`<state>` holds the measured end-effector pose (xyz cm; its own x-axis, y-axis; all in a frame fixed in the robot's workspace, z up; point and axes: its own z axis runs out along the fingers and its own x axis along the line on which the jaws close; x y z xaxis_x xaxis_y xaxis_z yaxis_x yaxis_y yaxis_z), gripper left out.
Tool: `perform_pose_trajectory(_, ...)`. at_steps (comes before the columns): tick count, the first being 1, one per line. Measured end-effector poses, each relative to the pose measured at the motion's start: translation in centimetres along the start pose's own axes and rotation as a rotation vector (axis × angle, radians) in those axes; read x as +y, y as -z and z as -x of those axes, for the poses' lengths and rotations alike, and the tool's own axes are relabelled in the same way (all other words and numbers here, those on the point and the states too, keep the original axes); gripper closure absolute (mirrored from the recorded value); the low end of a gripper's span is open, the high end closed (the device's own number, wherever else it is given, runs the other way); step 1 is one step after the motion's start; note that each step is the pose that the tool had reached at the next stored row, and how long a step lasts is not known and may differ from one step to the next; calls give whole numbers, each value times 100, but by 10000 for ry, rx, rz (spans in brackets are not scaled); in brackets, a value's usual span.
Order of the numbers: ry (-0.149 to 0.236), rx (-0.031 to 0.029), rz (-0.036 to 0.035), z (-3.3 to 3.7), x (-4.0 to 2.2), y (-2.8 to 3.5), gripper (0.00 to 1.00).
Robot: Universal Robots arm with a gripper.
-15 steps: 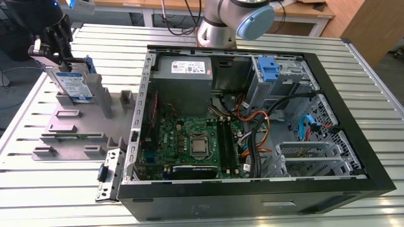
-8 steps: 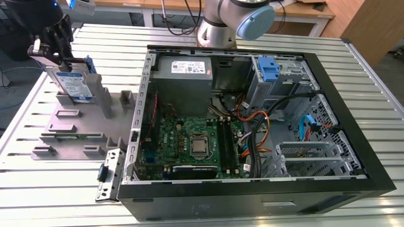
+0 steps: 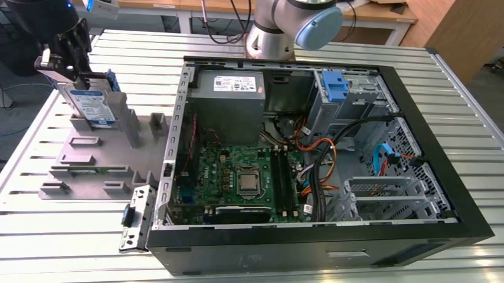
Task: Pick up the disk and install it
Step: 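Pick up the disk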
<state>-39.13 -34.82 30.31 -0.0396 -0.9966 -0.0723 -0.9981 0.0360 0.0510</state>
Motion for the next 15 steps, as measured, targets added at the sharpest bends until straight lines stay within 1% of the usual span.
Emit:
perform_pose_trajectory(3, -4, 0, -1, 0, 0, 1, 65)
perform_pose_trajectory(6, -4, 0, -1, 2, 2, 31, 65)
perform_pose_trajectory(10, -4, -1, -2, 8, 6, 109, 65)
perform_pose_trajectory(15, -4, 0, -1, 17, 13, 242, 65)
